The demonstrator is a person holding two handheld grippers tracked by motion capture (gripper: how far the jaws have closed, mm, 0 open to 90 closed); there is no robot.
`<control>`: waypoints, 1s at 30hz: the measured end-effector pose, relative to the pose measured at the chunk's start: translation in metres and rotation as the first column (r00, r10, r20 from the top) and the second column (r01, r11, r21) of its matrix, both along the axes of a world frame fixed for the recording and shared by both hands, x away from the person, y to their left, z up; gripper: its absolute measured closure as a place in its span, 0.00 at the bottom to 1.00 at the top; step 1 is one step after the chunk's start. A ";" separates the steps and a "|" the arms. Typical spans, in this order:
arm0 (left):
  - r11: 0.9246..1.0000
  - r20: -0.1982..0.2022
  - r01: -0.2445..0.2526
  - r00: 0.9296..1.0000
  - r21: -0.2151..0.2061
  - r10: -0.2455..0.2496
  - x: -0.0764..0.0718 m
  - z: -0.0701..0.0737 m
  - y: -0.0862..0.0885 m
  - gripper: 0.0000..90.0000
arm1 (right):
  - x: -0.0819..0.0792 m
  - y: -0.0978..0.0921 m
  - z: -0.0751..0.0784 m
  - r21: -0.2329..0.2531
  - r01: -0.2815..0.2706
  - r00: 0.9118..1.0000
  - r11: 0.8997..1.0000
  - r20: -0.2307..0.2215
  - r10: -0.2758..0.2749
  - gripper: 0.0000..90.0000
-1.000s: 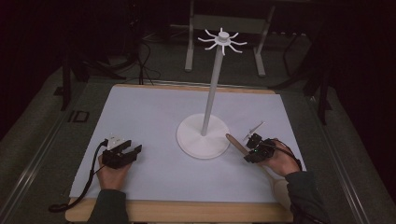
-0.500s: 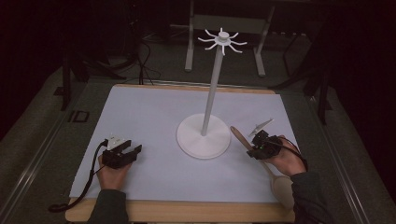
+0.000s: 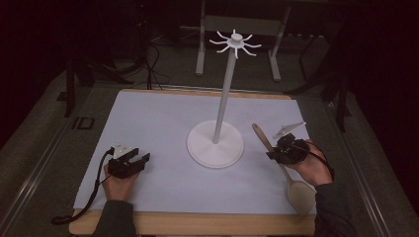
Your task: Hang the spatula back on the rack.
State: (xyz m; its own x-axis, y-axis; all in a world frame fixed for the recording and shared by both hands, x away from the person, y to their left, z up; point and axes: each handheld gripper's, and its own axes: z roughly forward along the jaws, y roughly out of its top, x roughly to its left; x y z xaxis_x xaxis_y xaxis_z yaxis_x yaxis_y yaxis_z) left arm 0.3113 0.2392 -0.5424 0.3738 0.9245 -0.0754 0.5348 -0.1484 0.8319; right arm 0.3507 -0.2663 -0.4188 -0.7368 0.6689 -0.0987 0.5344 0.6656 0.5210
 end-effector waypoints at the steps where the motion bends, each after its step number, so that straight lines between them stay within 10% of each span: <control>1: 1.000 0.000 0.000 1.000 0.000 0.000 0.000 0.000 0.000 0.53 | 0.000 -0.001 0.002 0.004 0.003 1.000 1.000 0.005 -0.003 0.83; 30: 1.000 -0.001 0.000 1.000 0.000 0.000 0.000 0.000 0.000 0.53 | -0.011 -0.017 0.042 0.164 0.026 0.983 0.986 0.175 -0.055 0.84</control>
